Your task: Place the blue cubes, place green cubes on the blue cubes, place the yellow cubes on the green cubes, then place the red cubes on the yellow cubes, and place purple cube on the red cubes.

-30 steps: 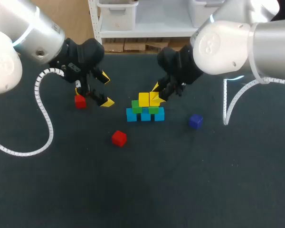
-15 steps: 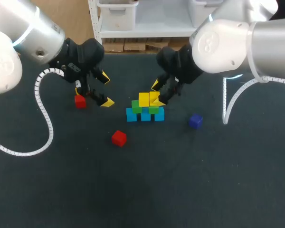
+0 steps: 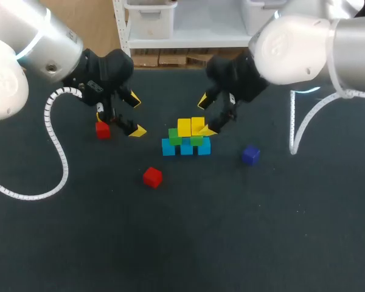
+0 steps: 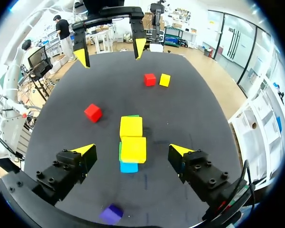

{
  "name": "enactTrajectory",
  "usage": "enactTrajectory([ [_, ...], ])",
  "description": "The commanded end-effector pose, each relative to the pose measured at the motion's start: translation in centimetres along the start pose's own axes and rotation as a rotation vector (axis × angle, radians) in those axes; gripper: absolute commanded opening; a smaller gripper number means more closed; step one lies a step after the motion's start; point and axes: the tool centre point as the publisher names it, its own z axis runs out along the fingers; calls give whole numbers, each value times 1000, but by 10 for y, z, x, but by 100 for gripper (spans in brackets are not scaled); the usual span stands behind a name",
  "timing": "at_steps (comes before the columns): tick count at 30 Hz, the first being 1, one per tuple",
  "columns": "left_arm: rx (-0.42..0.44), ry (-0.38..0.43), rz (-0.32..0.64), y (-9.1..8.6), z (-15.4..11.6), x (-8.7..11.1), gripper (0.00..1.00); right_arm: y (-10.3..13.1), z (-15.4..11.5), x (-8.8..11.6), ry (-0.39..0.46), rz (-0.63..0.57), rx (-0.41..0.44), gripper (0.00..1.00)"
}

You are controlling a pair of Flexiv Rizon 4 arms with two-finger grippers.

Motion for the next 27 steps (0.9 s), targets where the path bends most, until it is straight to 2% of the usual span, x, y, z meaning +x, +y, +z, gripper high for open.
enactTrajectory([
  [1, -1, -5, 2, 0, 0, 1, 100, 9, -18, 12, -30, 19, 19, 100],
  [8, -1, -5, 2, 0, 0, 1, 100, 5, -44, 36, -88, 53, 43, 100],
  [14, -1, -5, 2, 0, 0, 1, 100, 2, -55, 53, -102, 62, 61, 100],
  [20, -1, -5, 2, 0, 0, 1, 100, 2, -64, 68, -169, 82, 91, 100],
  [23, -1, -5, 2, 0, 0, 1, 100, 2, -68, 74, -203, 73, 96, 100],
  [27, -1, -5, 2, 0, 0, 1, 100, 1, -70, 75, -203, 40, 73, 100],
])
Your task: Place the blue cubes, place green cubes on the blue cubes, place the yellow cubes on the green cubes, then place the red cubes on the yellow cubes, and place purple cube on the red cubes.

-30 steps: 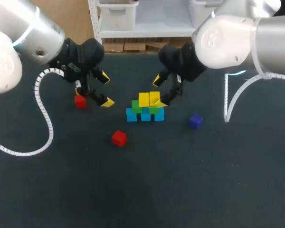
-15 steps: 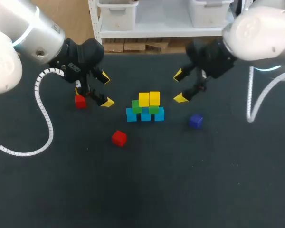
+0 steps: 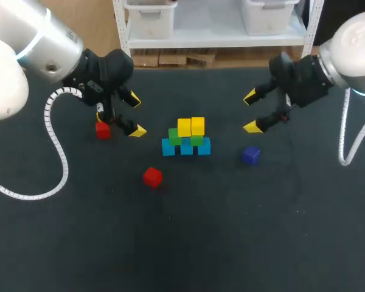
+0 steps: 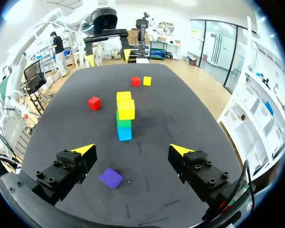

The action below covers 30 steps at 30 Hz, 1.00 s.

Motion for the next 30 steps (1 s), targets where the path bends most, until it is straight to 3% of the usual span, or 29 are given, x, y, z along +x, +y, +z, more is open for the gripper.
enactTrajectory([
  [1, -1, -5, 2, 0, 0, 1, 100, -1, -5, 2, -30, -9, -14, 100],
  [8, -31, -1, 13, 20, -6, 6, 100, -1, -5, 2, -30, -9, -14, 100],
  [19, -1, 150, 214, 60, -27, 23, 100, -1, -5, 2, -30, -9, -14, 100],
  [30, 21, 301, 289, 98, -40, 39, 100, -1, -5, 2, -30, -9, -14, 100],
])
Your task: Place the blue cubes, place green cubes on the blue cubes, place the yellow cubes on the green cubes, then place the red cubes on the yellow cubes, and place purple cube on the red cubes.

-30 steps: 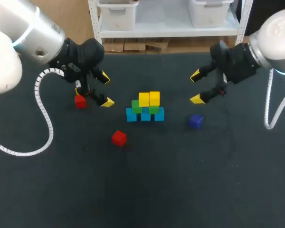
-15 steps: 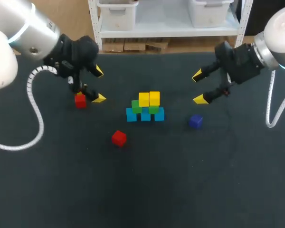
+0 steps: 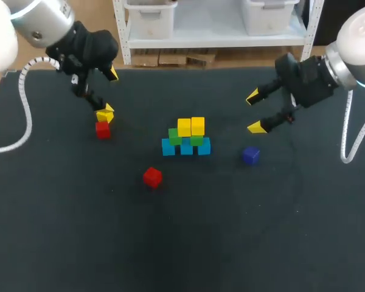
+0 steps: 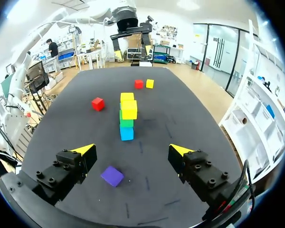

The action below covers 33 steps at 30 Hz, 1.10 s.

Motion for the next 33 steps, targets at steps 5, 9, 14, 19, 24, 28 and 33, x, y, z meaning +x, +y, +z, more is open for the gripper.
enactTrajectory([
  [5, 83, 88, 43, 24, 7, 17, 100, -1, 0, 0, -3, -1, -2, 100],
  [9, 92, 101, 70, 30, 14, 25, 100, -1, 0, 0, -3, -1, -2, 100],
  [14, 116, 101, 121, 34, 24, 35, 100, -1, 0, 0, -3, -1, -2, 100],
  [19, 125, 113, 146, 39, 33, 47, 100, -1, 0, 0, -3, -1, -2, 100],
  [24, 126, 150, 139, 46, 41, 59, 100, -1, 0, 0, -3, -1, -2, 100],
  [28, 141, 167, 142, 48, 50, 64, 100, -1, 0, 0, -3, -1, -2, 100],
  [33, 150, 169, 142, 48, 58, 68, 100, -1, 0, 0, -3, -1, -2, 100],
])
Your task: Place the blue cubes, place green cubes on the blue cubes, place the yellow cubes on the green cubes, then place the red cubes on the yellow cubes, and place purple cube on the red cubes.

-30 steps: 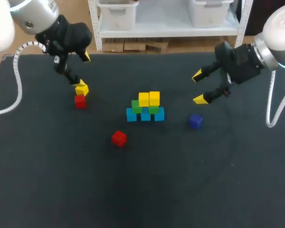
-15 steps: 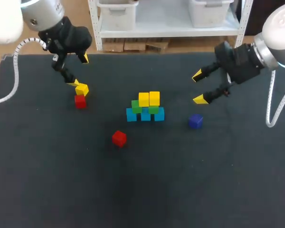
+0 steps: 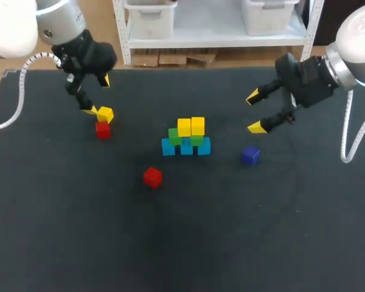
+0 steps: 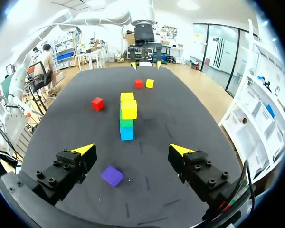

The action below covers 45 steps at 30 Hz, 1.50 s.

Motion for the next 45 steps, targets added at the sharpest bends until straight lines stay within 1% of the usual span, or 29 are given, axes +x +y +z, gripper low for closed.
enactTrajectory([
  [1, 33, 0, 2, 8, 8, 3, 100, -1, 0, 0, -3, -1, -2, 100],
  [20, 64, 0, 15, 15, 34, 17, 100, -1, 0, 0, -3, -1, -2, 100],
  [31, 80, -31, 64, 20, 47, 21, 100, -1, 0, 0, -3, -1, -2, 100],
  [39, 92, -31, 74, 23, 56, 25, 100, -1, 0, 0, -3, -1, -2, 100],
  [45, 93, -45, 83, 23, 58, 26, 100, -1, 0, 0, -3, -1, -2, 100],
])
